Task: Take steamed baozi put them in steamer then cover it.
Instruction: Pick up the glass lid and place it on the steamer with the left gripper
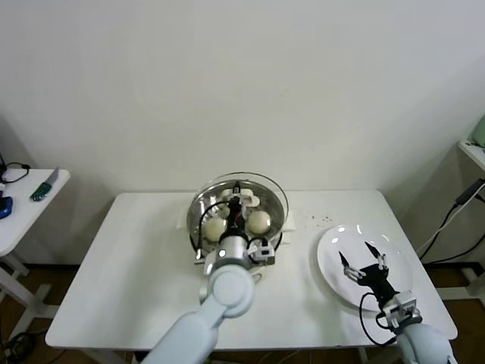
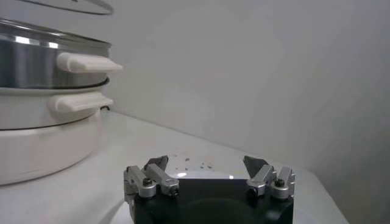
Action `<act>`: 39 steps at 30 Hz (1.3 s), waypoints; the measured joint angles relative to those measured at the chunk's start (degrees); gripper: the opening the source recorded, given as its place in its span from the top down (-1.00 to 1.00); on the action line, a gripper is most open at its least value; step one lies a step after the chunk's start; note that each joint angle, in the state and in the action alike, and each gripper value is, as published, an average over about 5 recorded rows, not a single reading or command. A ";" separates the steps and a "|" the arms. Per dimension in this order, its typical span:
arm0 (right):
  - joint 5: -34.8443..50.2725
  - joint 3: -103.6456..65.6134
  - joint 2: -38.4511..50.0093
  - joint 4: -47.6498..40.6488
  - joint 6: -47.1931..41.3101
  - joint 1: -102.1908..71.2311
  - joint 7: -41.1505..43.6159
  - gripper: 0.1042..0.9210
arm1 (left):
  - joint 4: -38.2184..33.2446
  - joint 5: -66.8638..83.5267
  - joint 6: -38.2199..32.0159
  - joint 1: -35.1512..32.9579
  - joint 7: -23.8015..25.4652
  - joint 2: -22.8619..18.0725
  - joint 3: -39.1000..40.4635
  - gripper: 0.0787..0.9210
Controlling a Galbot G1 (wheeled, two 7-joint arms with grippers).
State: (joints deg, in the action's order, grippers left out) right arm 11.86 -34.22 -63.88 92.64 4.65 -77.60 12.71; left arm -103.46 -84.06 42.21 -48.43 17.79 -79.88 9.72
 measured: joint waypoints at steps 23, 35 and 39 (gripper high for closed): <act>-0.44 -1.01 -1.23 -0.29 0.33 -0.16 0.39 -0.76 | 5.77 0.86 -0.03 0.75 -1.59 -0.59 -0.45 0.83; -0.91 -0.39 -1.21 -0.26 0.26 0.27 0.43 -0.76 | 6.98 2.37 -0.06 1.23 -2.85 0.15 -0.55 0.83; -0.98 -0.35 -1.39 -0.35 0.24 0.34 0.45 -0.76 | 7.11 2.83 -0.07 1.22 -3.13 0.55 -0.28 0.83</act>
State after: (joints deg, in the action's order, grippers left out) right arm 10.87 -34.57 -65.27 92.28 4.89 -77.26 13.16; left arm -96.35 -81.23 42.14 -47.21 14.66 -79.33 9.44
